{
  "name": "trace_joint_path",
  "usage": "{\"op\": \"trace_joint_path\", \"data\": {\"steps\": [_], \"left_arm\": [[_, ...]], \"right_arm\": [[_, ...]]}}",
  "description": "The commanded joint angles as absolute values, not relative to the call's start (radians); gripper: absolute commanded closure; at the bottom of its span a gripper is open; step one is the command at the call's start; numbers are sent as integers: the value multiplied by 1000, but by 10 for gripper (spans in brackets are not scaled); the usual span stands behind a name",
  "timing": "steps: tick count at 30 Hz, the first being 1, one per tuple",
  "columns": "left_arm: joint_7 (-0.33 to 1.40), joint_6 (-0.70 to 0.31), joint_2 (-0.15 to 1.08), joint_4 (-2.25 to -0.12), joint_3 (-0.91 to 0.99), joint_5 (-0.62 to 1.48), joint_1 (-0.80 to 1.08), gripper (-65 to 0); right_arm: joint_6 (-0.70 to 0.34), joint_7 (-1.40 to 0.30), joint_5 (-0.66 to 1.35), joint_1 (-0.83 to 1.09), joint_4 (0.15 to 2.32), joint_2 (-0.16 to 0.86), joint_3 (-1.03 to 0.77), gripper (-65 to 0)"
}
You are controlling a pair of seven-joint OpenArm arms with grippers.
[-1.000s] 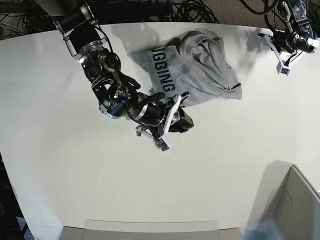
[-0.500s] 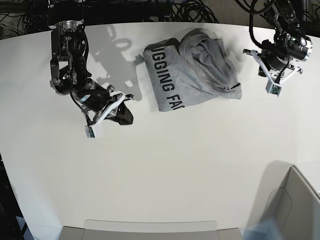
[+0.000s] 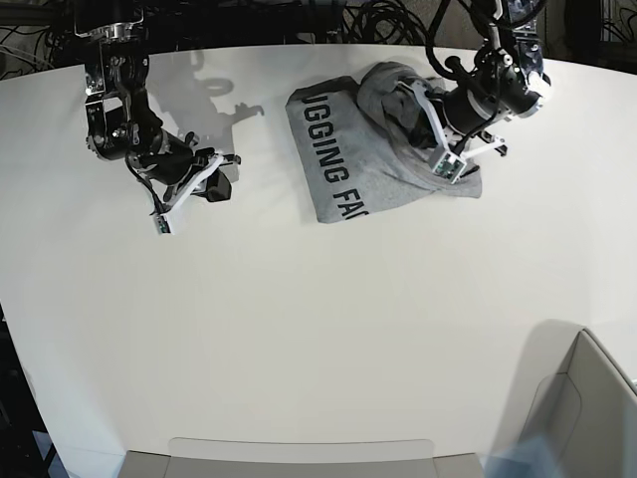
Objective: Fold the T-shirt properly
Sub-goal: 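Press the folded bundle flat with the right gripper and withdraw it, then grasp the folded bundle with the left gripper and lift it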
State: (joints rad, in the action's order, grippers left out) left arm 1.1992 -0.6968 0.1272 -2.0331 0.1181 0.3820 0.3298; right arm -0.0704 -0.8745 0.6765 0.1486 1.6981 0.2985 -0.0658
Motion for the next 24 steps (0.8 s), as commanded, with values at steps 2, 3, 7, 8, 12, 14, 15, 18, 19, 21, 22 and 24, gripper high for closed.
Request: {"op": "trace_joint_path", "data": {"steps": [2, 3, 7, 8, 12, 14, 15, 18, 19, 21, 22, 24], "left_arm": [[1164, -698, 136, -2049, 128, 387, 354, 0], [1158, -698, 137, -2049, 127, 387, 366, 0], [1150, -698, 154, -2035, 96, 312, 417, 0], [1139, -698, 157, -2022, 90, 282, 424, 0], [1084, -698, 154, -1966, 101, 142, 450, 0], [1075, -698, 153, -1957, 127, 96, 452, 0], [1072, -698, 153, -1954, 154, 76, 452, 0], [1069, -698, 153, -1948, 220, 47, 452, 0], [1066, -698, 153, -1946, 243, 41, 452, 0], [1066, -698, 153, -1939, 272, 27, 450, 0], [1066, -698, 153, -1933, 285, 19, 449, 0], [1066, -698, 153, -1923, 302, 8, 435, 0]], "right_arm": [[-79, -851, 694, 124, 1712, 305, -65, 0], [-79, -851, 694, 124, 1709, 305, -65, 0], [-79, -854, 694, 108, 1707, 302, -65, 0], [-79, -855, 694, 105, 1707, 302, -64, 0], [-79, -855, 694, 102, 1707, 298, -64, 0], [-79, -855, 694, 102, 1707, 298, -64, 0], [-79, -855, 694, 102, 1709, 298, -64, 0], [-79, -857, 694, 105, 1709, 298, -62, 0], [-79, -857, 694, 107, 1709, 298, -59, 0], [-79, -857, 694, 107, 1709, 303, -38, 0], [-79, -857, 694, 107, 1712, 306, -21, 0], [-79, -857, 694, 105, 1713, 308, 5, 0]]}}
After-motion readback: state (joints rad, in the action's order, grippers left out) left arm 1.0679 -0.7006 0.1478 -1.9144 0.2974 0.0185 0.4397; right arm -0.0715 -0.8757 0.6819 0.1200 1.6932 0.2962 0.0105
